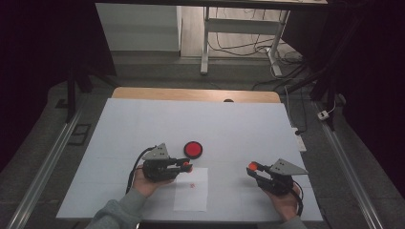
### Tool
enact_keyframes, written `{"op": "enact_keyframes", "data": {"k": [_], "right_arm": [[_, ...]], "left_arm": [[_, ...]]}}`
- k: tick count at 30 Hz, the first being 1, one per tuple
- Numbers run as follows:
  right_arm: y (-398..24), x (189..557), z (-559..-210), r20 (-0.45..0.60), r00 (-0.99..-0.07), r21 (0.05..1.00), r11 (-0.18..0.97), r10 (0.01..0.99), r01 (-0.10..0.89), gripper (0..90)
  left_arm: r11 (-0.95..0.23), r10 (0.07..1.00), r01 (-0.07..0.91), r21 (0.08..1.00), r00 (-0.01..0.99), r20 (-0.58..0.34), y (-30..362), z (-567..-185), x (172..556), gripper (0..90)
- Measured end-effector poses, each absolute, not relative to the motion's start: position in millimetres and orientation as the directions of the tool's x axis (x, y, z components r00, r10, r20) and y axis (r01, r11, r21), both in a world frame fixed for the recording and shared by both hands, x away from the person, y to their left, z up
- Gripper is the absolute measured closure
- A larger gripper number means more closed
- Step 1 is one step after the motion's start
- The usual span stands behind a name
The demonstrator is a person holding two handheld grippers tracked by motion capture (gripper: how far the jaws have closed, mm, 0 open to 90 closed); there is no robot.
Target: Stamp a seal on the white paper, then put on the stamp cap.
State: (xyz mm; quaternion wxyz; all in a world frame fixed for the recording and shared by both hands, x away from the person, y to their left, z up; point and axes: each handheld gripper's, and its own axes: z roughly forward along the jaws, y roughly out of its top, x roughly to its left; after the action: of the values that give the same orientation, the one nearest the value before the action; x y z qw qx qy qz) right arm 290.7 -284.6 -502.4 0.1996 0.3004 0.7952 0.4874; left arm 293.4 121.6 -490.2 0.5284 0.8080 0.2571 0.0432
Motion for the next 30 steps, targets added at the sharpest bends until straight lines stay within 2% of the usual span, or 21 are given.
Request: {"op": "enact_keyframes", "data": {"k": [18,30], "right_arm": [[-284.1,291.4,-503.3,-0.026,-0.739,0.893,0.348,0.673,0.285,64.4],[-282.6,291.1,-502.4,-0.024,-0.743,0.897,0.343,0.668,0.28,64.3]], "left_arm": [[-0.262,0.452,0.385,0.885,0.859,-0.241,138.3,-476.1,297.8,72.8],[-0.263,0.465,0.379,0.887,0.856,-0.227,138.1,-474.1,296.9,72.7]]}}
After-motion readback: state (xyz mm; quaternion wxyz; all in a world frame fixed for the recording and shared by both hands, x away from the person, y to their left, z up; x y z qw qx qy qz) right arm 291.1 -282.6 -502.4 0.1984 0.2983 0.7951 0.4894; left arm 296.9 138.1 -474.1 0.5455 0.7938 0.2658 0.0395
